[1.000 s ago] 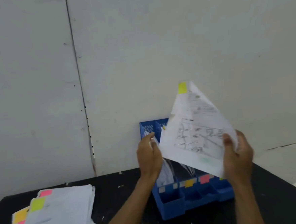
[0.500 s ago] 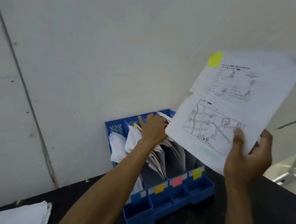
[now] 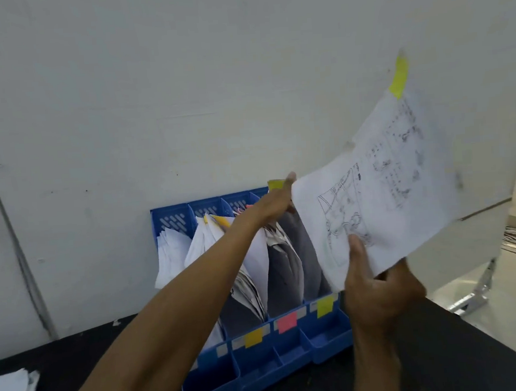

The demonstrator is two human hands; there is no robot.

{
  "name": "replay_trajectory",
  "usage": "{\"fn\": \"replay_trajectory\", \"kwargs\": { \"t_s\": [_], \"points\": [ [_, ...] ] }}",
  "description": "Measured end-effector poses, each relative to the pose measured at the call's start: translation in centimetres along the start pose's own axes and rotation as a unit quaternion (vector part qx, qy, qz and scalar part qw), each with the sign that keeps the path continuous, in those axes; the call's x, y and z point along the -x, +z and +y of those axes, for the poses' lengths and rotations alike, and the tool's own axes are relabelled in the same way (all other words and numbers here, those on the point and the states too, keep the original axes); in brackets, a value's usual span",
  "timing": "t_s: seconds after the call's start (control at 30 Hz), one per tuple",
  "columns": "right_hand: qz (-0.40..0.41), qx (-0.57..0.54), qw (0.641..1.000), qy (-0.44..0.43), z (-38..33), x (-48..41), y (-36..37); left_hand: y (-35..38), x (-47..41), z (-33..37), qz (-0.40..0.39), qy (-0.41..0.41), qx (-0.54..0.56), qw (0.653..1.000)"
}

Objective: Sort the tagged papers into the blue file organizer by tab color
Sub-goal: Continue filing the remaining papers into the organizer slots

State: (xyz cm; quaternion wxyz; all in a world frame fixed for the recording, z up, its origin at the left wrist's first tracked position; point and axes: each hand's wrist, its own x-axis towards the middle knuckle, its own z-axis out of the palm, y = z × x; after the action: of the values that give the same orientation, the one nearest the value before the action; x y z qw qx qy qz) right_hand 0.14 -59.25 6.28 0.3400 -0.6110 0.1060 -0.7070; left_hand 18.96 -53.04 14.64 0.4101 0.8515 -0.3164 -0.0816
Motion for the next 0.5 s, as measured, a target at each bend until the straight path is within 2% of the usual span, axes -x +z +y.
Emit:
{"fn": "replay_trajectory", "kwargs": {
  "t_s": [0.07,0.13,0.4,0.5],
  "points": [
    [-0.012,0.013,1.0,-0.003,-0.2,0.8,1.0,-0.3,0.2,0.3,0.023,0.0,0.067,0.998],
    [-0.046,0.026,0.998,0.035,0.4,1.7,1.9,-0.7,0.5,0.3,0.038,0.009,0.101,0.994],
    [-0.186,0.165,0.955,0.163,4.3,5.5,4.7,-1.1,0.6,-0.3,0.069,0.005,0.087,0.994],
    [-0.196,0.161,0.955,0.155,4.2,5.6,4.8,-1.1,1.2,-0.2,0.044,0.041,0.067,0.996]
  ]
}}
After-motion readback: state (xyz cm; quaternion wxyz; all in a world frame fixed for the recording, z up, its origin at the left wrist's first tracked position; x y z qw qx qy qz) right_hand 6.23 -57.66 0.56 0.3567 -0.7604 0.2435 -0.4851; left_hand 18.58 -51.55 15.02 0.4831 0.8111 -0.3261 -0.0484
